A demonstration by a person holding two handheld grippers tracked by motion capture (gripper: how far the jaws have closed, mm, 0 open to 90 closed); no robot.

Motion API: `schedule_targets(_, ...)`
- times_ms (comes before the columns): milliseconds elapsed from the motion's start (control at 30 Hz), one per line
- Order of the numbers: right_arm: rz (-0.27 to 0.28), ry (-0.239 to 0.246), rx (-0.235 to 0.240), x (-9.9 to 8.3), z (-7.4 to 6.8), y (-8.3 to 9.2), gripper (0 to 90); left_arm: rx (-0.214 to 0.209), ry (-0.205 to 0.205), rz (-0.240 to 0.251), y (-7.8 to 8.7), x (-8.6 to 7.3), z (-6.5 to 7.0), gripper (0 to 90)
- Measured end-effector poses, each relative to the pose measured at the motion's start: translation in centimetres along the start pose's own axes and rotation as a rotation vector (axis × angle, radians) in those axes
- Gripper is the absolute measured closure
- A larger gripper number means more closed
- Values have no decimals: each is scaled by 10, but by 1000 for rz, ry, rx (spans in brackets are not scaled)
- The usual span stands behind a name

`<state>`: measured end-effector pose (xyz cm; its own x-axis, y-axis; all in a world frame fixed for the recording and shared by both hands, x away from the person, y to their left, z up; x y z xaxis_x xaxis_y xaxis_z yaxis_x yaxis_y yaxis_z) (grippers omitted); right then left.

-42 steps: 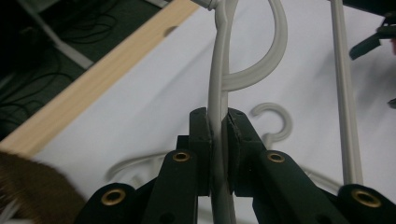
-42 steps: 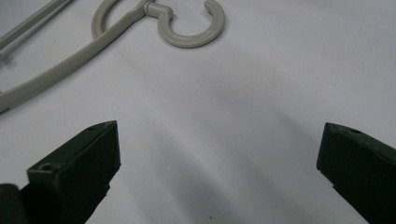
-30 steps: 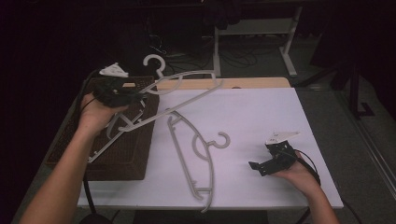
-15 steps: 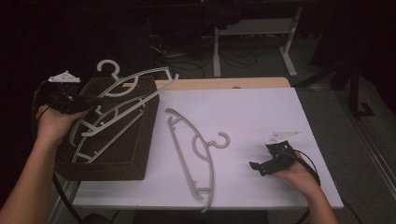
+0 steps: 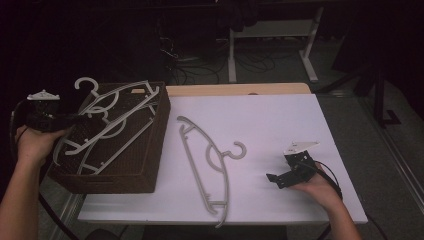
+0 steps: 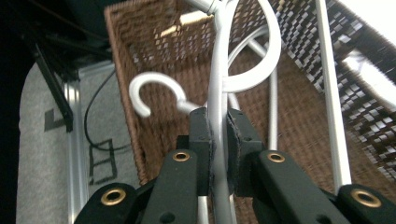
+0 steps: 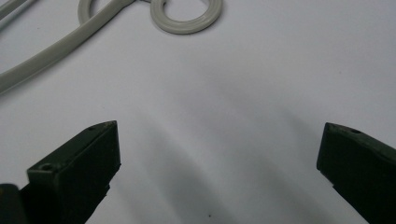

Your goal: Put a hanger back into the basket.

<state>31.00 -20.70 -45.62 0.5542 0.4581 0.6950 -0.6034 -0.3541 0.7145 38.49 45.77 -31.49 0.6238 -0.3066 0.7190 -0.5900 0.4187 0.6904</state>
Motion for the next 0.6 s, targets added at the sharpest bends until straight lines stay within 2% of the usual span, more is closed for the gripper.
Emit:
schedule_targets(167, -3, 2, 1, 0, 0, -1, 0, 17, 3, -52, -21, -5, -3, 821)
schedule_targets(233, -3, 3, 1, 0, 0, -1, 0, 13, 6, -66, -30, -6, -3, 821)
schedule_targets(333, -2, -1, 2, -1, 0, 0, 0, -5, 32, -87, -40, -10, -3, 811)
schedule_targets(367, -3, -2, 3, -1, 0, 0, 0, -2, 44, -85, -41, -11, -4, 785)
schedule_targets(400, -2, -2, 3, -1, 0, 0, 0, 12, 46, -73, -41, -11, -4, 717)
schedule_targets(500, 2, -3, 2, -1, 1, 1, 0, 20, 60, -51, -37, -10, -4, 626)
schedule_targets(600, 4, -3, 2, -1, 1, 1, 0, -11, 64, -19, -34, -8, -1, 574)
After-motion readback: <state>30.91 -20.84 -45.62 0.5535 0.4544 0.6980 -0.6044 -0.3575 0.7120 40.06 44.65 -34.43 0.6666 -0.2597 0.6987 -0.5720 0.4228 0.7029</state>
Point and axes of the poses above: each handheld gripper's, and its own axes: y roughly backward along the jaws, x roughly out of its top, z roughly to its right, the point moved 1 cm from there along -y, roughly forward along the jaws, and after that the axes turned 12 degrees about -x, right-handed, at the moved point
